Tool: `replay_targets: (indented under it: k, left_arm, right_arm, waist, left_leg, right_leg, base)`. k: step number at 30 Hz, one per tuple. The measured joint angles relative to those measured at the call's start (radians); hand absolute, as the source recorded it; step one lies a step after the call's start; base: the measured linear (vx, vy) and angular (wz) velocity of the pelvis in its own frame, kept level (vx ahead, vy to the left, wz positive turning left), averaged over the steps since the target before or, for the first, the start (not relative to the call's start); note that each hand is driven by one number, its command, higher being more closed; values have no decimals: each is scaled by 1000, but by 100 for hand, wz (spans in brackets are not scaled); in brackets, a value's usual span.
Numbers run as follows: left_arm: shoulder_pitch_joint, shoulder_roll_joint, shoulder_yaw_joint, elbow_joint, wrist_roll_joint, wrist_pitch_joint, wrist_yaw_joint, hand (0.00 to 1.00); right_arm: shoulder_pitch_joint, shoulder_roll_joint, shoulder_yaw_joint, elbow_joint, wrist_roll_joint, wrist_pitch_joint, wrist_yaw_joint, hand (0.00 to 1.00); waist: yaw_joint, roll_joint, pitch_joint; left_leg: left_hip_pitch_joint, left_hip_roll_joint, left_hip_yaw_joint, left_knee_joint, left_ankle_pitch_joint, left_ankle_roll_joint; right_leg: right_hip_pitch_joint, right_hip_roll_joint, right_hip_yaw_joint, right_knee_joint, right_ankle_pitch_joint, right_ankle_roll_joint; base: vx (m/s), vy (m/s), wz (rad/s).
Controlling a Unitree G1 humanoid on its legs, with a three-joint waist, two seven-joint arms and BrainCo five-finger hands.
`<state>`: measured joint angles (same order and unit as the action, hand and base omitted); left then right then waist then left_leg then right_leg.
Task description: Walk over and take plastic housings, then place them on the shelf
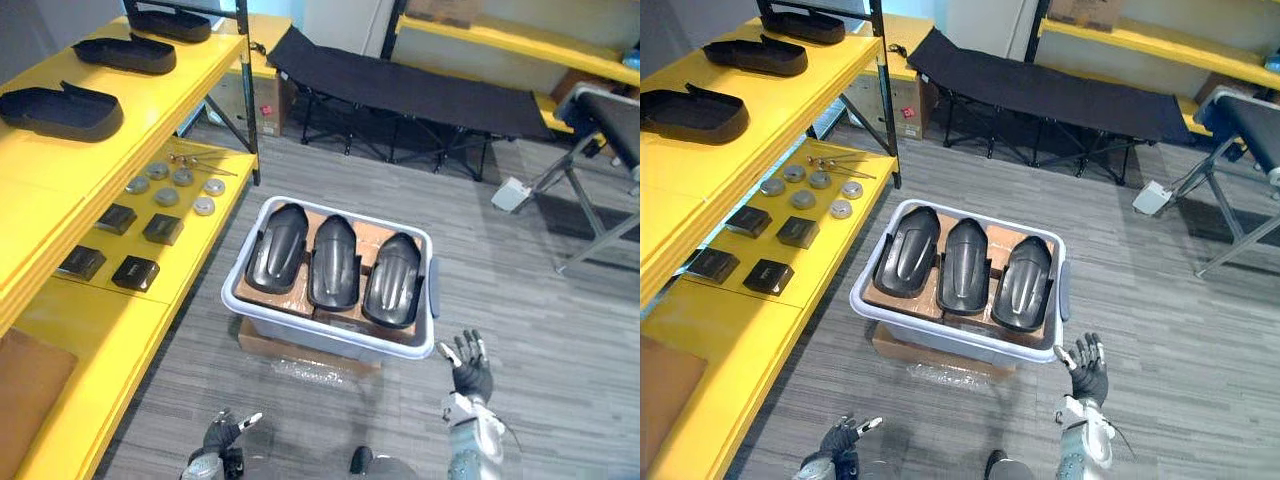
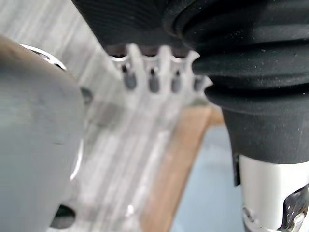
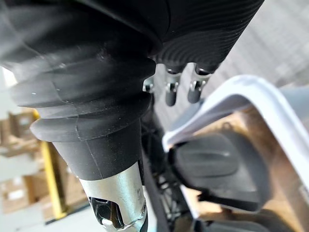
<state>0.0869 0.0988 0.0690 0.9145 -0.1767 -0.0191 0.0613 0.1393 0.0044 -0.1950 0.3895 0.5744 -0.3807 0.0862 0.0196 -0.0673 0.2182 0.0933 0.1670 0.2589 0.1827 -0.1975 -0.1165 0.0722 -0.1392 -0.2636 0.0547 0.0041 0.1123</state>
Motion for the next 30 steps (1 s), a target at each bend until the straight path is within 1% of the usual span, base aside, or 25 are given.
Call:
replay_targets:
  k: [2,4,6,7,9,10,11,18,21,23,24,25,26,27,28,29,30]
  left_arm:
    - [7,4,9,0,0,0,1,0]
    - [9,11,35,-1,0,-2,2,0]
    - [10,28,57,-4,2,-8,2,0]
    - [7,44,72,-20,3,-29,3,0]
    - [4,54,82,-33,16,-41,5,0]
    - [-10,76,86,-34,29,-45,9,0]
    - [-59,114,64,-39,29,-89,45,0]
    - [-58,114,64,-40,29,-88,46,0]
    - [-59,107,43,-73,18,-89,54,0]
    - [-77,96,37,-79,-13,-97,54,0]
    - [-86,90,37,-79,-20,-96,54,0]
    - [-94,82,35,-78,-25,-96,55,0]
    - [-102,71,33,-78,-47,-97,56,0]
    - [-110,66,33,-77,-60,-97,56,0]
    - [-120,61,32,-68,-78,-95,57,0]
    - [-125,58,27,-66,-94,-95,55,0]
    - [-125,56,25,-66,-98,-95,54,0]
  right_arm:
    - [17,-8,-2,-67,-7,16,-2,0]
    - [24,-14,-5,-110,-10,34,-3,0]
    - [22,-14,-10,-152,-13,35,-20,0]
    - [20,-14,-27,-197,-22,32,-48,0]
    - [20,-14,-39,-229,-28,31,-76,0]
    - [21,-17,-48,-261,-29,30,-111,0]
    - [-33,-51,-59,-221,20,-5,-153,0]
    - [-53,-55,-61,-202,23,-6,-153,0]
    - [-128,-95,-87,-121,41,-6,-155,0]
    - [-219,-145,-125,-38,42,-6,-162,0]
    - [-251,-164,-135,-9,43,-5,-165,0]
    - [-329,-210,-151,59,55,2,-174,0]
    - [-396,-269,-157,132,75,20,-172,0]
    - [-433,-300,-157,169,84,37,-169,0]
    - [-500,-351,-157,231,84,69,-162,0]
    - [-549,-393,-157,280,85,90,-159,0]
    - [-567,-410,-156,298,85,102,-158,0]
  waist:
    - [-5,-3,-1]
    - [-5,-15,7]
    - [-7,-26,18]
    - [-10,-33,51]
    - [-10,-44,80]
    - [-11,-53,121]
    - [-5,-71,259]
    - [-3,-69,260]
    - [-3,-46,274]
    - [6,-22,289]
    - [8,-14,294]
    - [19,7,306]
    - [25,29,318]
    - [27,39,322]
    - [35,55,323]
    - [48,67,326]
    - [53,73,325]
  left_leg:
    - [-7,0,2,3,0,0]
    - [-13,4,12,13,-5,-2]
    - [-91,30,14,93,-41,-3]
    - [-148,50,9,157,-67,-1]
    - [-189,60,6,195,-79,3]
    - [-228,65,3,230,-87,9]
    - [-356,59,-7,318,-109,39]
    - [-356,55,-11,317,-108,40]
    - [-377,23,-30,317,-100,53]
    - [-417,-8,-33,319,-90,71]
    - [-429,-16,-36,323,-88,74]
    - [-452,-30,-49,344,-87,76]
    - [-476,-43,-71,365,-90,80]
    - [-487,-50,-85,374,-90,81]
    - [-511,-58,-95,388,-91,83]
    - [-521,-65,-101,399,-93,89]
    - [-525,-66,-103,404,-94,91]
  right_leg:
    - [-1,2,6,-15,12,1]
    - [-6,6,18,-23,23,-1]
    - [-42,22,29,-35,41,-5]
    - [-65,36,33,-48,58,-8]
    - [-92,42,42,-53,70,-9]
    - [-119,45,46,-56,84,-11]
    - [-212,37,106,-51,115,-6]
    - [-214,33,104,-44,114,-6]
    - [-243,1,97,-4,101,5]
    - [-292,-31,97,30,97,12]
    - [-302,-40,96,33,99,15]
    - [-320,-53,94,47,101,19]
    - [-336,-64,89,61,102,21]
    - [-341,-70,82,66,103,22]
    - [-356,-77,76,74,104,25]
    - [-360,-82,73,77,107,29]
    - [-361,-84,73,77,107,30]
  base:
    - [-19,12,-6]
    - [-29,9,-14]
    - [-92,11,-19]
    - [-114,26,-18]
    - [-101,38,-12]
    - [-81,37,-7]
    - [-51,29,-3]
    - [0,0,1]
    - [-38,41,20]
    - [-88,91,18]
    - [-88,92,16]
    - [-101,100,20]
    - [-109,102,21]
    - [-115,100,25]
    - [-110,89,21]
    - [-106,80,17]
    - [-97,64,16]
